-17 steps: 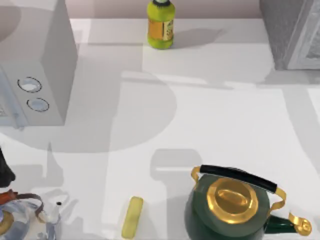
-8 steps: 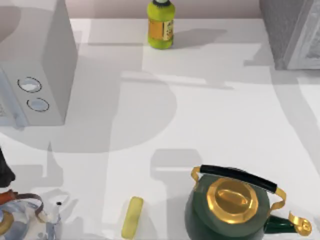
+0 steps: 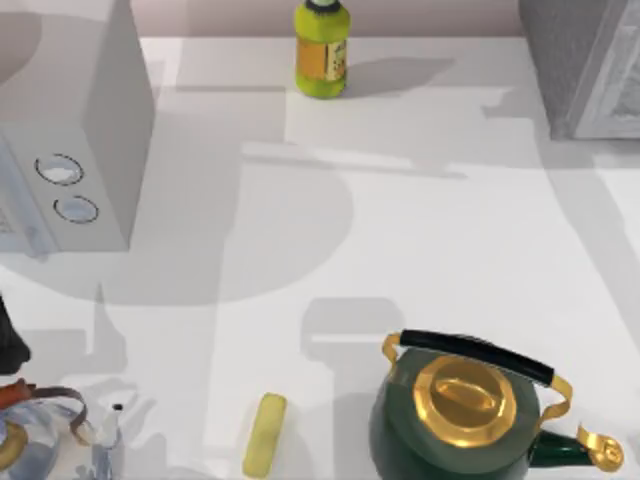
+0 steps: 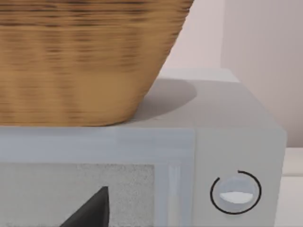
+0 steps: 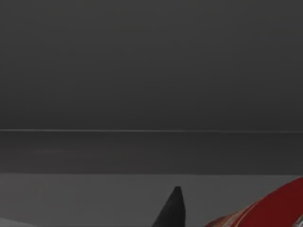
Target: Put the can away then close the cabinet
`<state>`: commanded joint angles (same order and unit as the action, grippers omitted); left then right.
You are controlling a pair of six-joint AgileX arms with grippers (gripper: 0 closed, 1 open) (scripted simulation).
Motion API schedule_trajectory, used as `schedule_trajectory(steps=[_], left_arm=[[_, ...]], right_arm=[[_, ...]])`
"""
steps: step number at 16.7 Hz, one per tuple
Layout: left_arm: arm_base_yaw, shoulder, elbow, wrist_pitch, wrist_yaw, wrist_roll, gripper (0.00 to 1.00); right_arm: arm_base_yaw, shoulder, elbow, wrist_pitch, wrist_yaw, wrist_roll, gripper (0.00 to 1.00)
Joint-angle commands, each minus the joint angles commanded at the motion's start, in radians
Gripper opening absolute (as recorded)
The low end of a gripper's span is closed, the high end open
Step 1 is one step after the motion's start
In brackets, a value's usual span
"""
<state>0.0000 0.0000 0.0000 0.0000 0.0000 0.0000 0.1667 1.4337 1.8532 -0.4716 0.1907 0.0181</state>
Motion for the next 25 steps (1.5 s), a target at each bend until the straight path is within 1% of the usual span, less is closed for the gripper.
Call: schedule_trajectory(steps=[3,8,11,14,19,25], left_arm=[[0.0,0.0,0.0,0.0,0.0,0.0,1.0],[0.0,0.0,0.0,0.0,0.0,0.0,1.0],[0.0,0.0,0.0,0.0,0.0,0.0,1.0],[0.0,0.0,0.0,0.0,0.0,0.0,1.0],[0.0,0.0,0.0,0.0,0.0,0.0,1.0],[0.0,0.0,0.0,0.0,0.0,0.0,1.0]], right_arm=[[-0.019,0.164,0.193,-0.056,-0.008,0.003,0.0],[-0.052,0.449,0.637,-0.144,-0.034,0.011,0.0],[-0.065,0.575,0.813,-0.184,-0.054,0.007,0.0],[-0.069,0.645,0.896,-0.205,-0.067,0.001,0.0],[-0.069,0.651,0.902,-0.207,-0.069,0.001,0.0],[-0.069,0.651,0.902,-0.207,-0.069,0.001,0.45]])
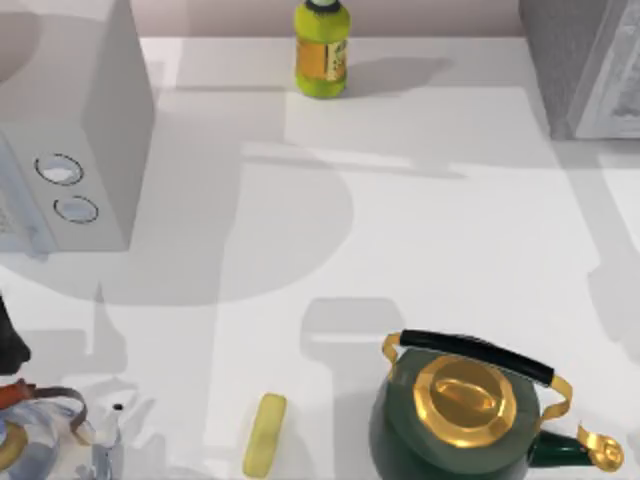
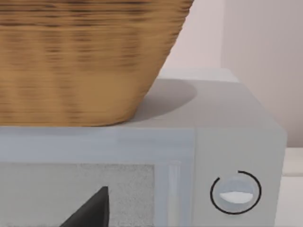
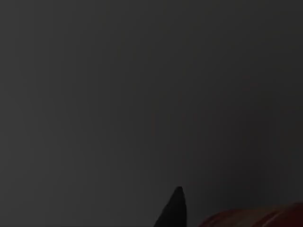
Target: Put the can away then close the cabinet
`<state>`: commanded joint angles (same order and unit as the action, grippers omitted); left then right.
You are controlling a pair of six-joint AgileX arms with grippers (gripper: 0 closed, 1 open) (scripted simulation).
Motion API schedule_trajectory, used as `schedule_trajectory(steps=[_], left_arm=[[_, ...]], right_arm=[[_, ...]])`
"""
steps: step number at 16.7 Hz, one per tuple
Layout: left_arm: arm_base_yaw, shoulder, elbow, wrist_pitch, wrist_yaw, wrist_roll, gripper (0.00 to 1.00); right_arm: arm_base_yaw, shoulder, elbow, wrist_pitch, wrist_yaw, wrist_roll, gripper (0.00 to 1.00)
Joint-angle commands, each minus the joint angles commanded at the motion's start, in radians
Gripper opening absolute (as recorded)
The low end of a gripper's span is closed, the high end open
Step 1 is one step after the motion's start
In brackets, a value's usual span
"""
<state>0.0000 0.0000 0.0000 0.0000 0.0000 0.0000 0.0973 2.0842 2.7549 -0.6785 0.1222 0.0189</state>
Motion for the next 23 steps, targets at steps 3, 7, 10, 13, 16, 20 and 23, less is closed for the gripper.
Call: schedule_trajectory(steps=[3,7,10,13,16,20,23], left_arm=[[0.0,0.0,0.0,0.0,0.0,0.0,1.0],[0.0,0.0,0.0,0.0,0.0,0.0,1.0],[0.0,0.0,0.0,0.0,0.0,0.0,1.0],[0.0,0.0,0.0,0.0,0.0,0.0,1.0],[0.0,0.0,0.0,0.0,0.0,0.0,1.0],[0.0,0.0,0.0,0.0,0.0,0.0,1.0],[0.0,0.0,0.0,0.0,0.0,0.0,1.0]], right_arm=[[0.0,0.0,0.0,0.0,0.0,0.0,0.68],[0.0,0.0,0.0,0.0,0.0,0.0,0.98],[0.0,0.0,0.0,0.0,0.0,0.0,1.0],[0.0,0.0,0.0,0.0,0.0,0.0,1.0],[0.002,0.0,0.0,0.0,0.0,0.0,1.0],[0.006,-0.05,-0.057,0.02,-0.018,-0.017,1.0],[0.008,-0.183,-0.204,0.074,-0.05,-0.046,1.0]])
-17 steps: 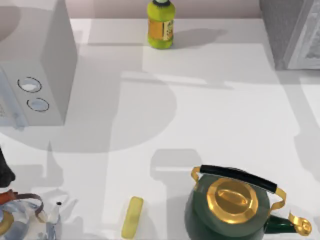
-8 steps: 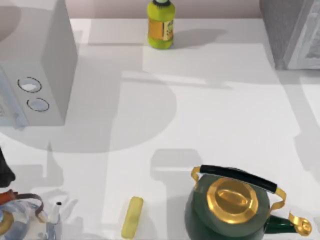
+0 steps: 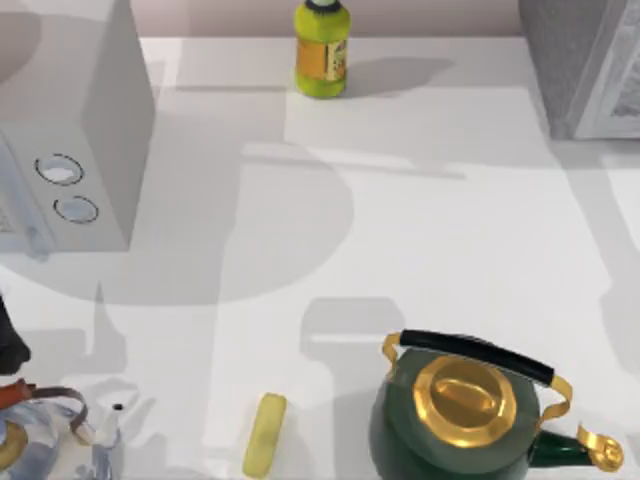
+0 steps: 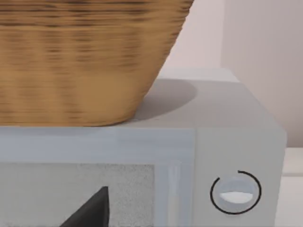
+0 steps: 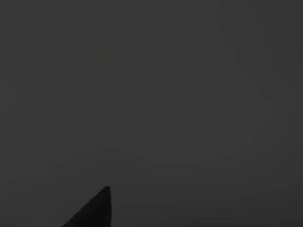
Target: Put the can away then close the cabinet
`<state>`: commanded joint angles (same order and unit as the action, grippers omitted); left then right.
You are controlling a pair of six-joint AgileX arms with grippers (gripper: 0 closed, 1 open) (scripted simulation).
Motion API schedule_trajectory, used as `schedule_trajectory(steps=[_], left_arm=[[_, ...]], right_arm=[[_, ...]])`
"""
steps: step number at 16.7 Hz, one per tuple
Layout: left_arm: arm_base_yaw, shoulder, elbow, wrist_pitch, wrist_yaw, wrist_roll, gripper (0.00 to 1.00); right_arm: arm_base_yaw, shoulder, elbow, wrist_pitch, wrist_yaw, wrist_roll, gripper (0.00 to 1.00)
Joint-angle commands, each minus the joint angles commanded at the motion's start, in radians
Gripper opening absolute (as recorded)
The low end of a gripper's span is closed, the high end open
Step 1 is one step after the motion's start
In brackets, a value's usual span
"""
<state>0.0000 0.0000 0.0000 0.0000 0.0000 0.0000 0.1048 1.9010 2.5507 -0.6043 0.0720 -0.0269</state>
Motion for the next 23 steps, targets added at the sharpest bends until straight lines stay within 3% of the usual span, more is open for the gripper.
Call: schedule_trajectory(steps=[6,16,23], left_arm=[[0.0,0.0,0.0,0.0,0.0,0.0,1.0],[0.0,0.0,0.0,0.0,0.0,0.0,1.0],[0.0,0.0,0.0,0.0,0.0,0.0,1.0]], right_arm=[[-0.018,-0.492,-0.573,0.196,-0.066,-0.039,1.0],[-0.08,-1.453,-1.937,0.502,-0.096,-0.036,1.0],[-0.102,-1.829,-2.472,0.591,-0.078,0.011,1.0]])
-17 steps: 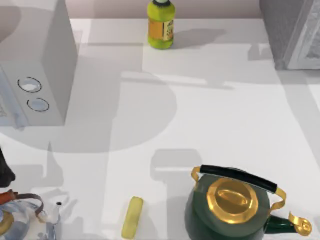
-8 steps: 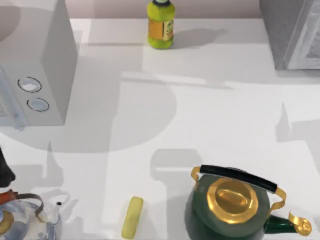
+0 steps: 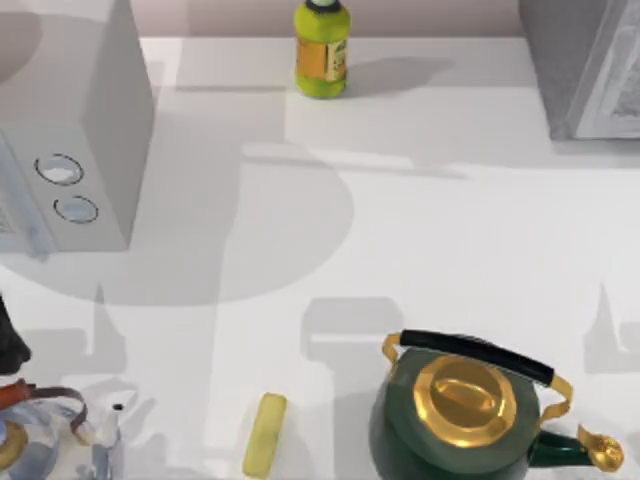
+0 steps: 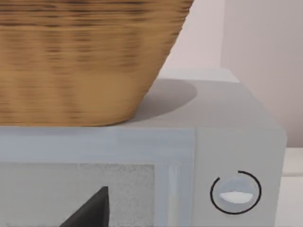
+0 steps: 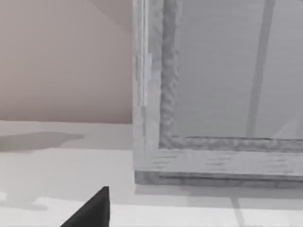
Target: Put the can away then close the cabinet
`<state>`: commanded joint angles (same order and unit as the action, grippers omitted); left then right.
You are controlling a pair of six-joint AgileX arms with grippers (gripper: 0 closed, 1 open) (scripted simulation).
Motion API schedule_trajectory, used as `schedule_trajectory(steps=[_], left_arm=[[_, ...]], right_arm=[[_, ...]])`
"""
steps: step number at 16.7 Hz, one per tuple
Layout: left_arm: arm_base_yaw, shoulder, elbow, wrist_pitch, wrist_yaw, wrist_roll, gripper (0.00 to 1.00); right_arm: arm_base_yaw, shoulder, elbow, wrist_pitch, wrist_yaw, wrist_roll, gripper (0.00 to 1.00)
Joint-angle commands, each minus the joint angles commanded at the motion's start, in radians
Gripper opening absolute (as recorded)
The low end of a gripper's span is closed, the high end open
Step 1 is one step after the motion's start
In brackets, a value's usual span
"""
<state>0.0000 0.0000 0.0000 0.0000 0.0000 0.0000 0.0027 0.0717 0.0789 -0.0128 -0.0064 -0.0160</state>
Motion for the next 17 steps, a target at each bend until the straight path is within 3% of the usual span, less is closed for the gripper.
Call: schedule_trajectory(steps=[10,13,17], left_arm=[[0.0,0.0,0.0,0.0,0.0,0.0,1.0],[0.0,0.0,0.0,0.0,0.0,0.0,1.0],[0.0,0.0,0.0,0.0,0.0,0.0,1.0]], right_arm=[[-0.009,-0.055,-0.076,0.023,-0.006,0.012,1.0],[-0.083,0.041,-0.053,0.11,-0.093,0.0,1.0],[-0.271,0.312,0.021,0.339,-0.29,-0.004,1.0]])
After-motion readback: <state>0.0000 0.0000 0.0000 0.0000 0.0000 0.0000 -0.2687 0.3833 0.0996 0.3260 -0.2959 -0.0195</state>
